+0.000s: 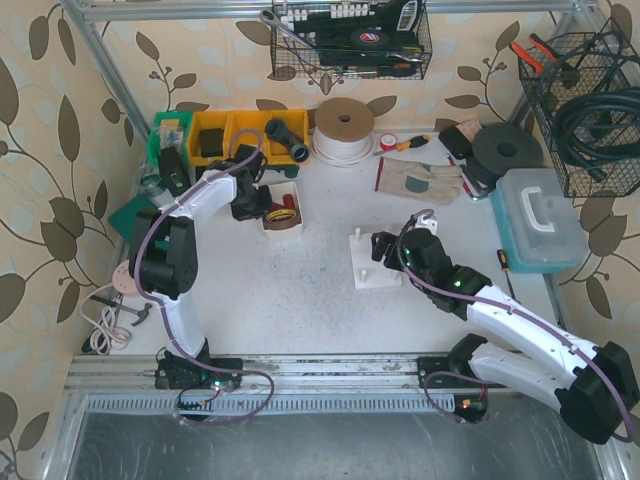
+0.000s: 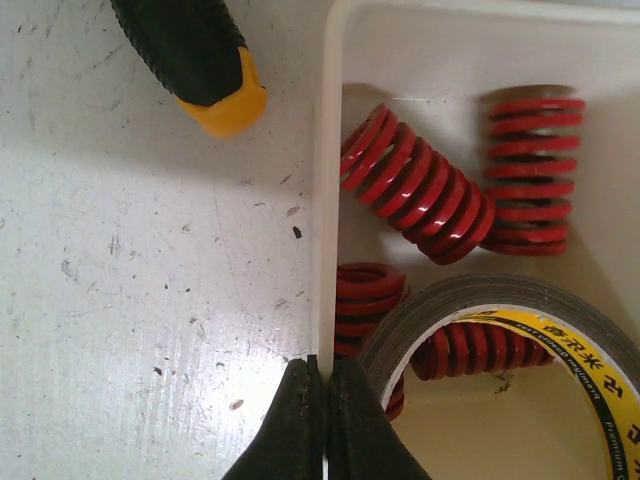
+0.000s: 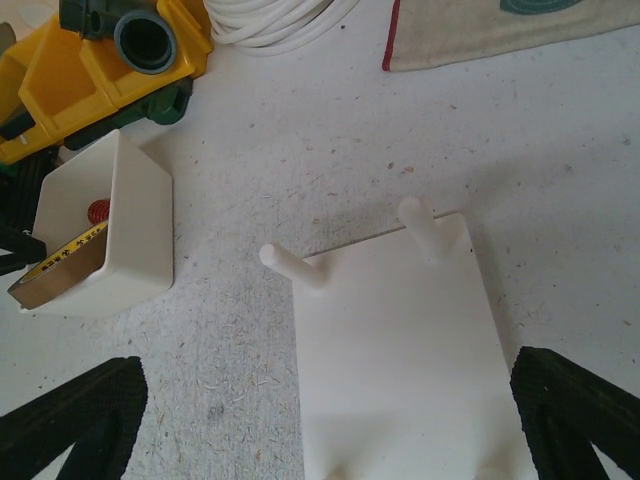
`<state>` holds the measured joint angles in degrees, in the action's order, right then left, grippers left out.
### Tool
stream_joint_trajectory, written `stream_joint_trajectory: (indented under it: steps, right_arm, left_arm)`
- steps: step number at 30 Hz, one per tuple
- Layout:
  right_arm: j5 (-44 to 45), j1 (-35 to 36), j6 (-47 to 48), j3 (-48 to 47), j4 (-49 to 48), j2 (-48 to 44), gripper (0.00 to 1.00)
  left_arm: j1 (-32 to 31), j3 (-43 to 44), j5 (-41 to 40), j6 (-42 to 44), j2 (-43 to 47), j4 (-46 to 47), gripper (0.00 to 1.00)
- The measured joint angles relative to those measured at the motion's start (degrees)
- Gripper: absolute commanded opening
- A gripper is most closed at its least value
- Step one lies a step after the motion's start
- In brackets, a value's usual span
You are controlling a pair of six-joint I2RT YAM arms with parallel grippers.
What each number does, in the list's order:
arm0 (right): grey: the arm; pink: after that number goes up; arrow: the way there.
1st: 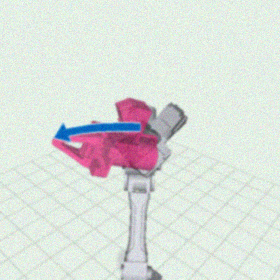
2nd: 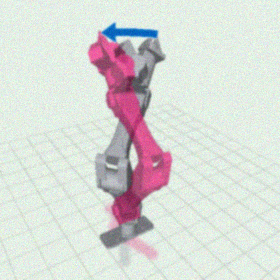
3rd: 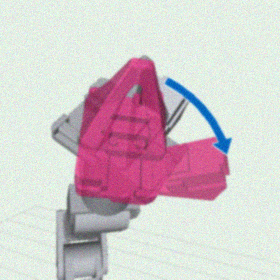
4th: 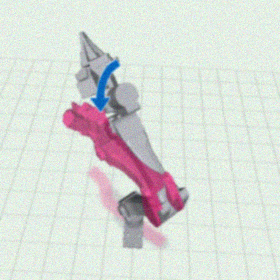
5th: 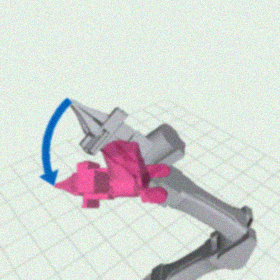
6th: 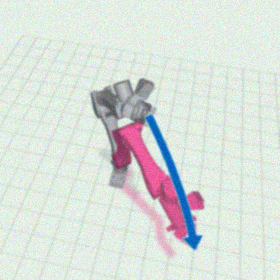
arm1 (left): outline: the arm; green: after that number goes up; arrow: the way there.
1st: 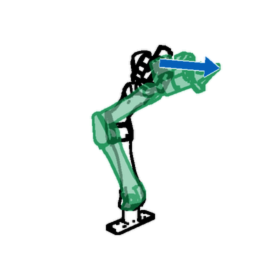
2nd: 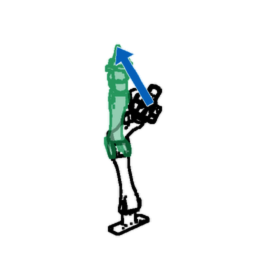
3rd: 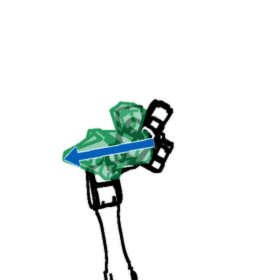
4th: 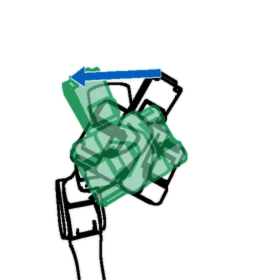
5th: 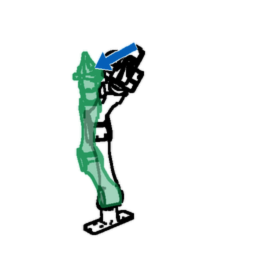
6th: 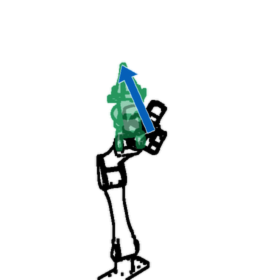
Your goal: Install the large spring
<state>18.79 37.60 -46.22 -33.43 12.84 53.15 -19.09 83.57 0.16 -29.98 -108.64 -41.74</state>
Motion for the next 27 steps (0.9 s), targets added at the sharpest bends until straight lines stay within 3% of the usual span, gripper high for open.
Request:
stream_joint_trajectory:
  steps: [10,17,27]
  right_arm:
    - [0.0,0.0,-0.04,0.0,-0.02,0.2,0.99]
    - [0.0,0.0,-0.07,-0.02,0.13,1.14,0.99]
    - [0.04,0.44,-0.09,-0.09,1.11,1.46,0.99]
  left_arm:
    - [0.02,-1.4,0.24,1.25,1.16,0.35,0.0]
    - [-1.4,-11.17,0.22,-0.57,9.2,0.15,0.0]
    - [-15.87,-25.0,-0.11,-10.03,22.47,-0.61,0.0]
